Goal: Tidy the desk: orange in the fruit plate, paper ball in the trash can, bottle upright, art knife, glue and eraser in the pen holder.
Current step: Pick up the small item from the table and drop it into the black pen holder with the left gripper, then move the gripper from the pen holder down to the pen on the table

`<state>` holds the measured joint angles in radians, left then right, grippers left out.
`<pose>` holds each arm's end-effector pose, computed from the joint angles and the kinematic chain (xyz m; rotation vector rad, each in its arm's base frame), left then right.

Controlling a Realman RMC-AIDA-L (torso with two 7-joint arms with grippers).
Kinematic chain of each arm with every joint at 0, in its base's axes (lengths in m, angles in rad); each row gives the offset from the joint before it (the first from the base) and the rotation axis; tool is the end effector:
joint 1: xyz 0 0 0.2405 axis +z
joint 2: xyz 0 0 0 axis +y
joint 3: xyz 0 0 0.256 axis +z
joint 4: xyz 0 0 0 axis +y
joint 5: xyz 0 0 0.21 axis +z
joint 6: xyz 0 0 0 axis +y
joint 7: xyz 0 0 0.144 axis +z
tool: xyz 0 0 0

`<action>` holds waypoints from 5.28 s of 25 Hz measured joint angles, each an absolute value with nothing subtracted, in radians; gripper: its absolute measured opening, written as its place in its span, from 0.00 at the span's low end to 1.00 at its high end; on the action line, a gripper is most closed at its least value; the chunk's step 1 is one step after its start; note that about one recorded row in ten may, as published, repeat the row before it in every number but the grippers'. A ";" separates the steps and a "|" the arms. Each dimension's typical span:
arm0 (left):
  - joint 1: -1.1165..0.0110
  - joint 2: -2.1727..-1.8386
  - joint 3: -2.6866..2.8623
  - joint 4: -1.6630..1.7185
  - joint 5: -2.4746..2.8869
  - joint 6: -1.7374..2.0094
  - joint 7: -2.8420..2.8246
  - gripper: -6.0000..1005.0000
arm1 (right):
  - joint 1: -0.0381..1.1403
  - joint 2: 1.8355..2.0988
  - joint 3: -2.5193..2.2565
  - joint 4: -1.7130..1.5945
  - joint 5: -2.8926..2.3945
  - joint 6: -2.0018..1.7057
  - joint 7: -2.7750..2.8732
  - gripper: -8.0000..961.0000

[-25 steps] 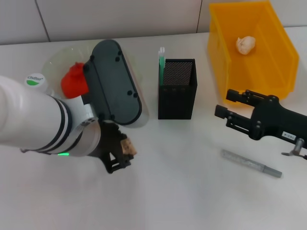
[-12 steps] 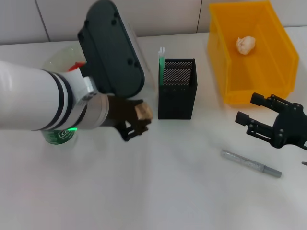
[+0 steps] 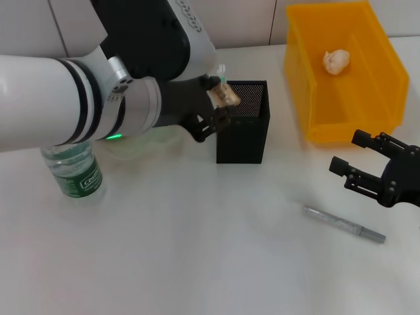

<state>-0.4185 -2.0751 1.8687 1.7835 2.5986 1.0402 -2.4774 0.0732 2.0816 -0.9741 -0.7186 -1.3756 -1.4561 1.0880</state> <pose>-0.0659 0.3214 -0.0351 -2.5634 0.0079 0.0302 0.3291 0.2442 0.0230 -2.2534 0.6011 0.8704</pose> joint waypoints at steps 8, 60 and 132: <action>-0.448 -2.079 1.886 1.723 2.571 0.954 -2.487 0.42 | 0.078 2.082 -0.974 -0.714 -1.375 -1.467 1.094 0.80; -0.617 -2.080 1.944 1.260 2.497 0.550 -2.485 0.67 | 0.085 2.084 -0.936 -0.712 -1.365 -1.497 1.121 0.80; -0.360 -2.074 1.349 1.068 1.466 1.543 -1.398 0.79 | 0.362 2.079 -1.047 -1.804 -2.475 -1.921 2.255 0.80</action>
<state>-0.3598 -2.0739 1.3490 1.0676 1.4660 1.5432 -1.3984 0.3619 2.0792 -1.0466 -1.8035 -2.4754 -1.9209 2.2547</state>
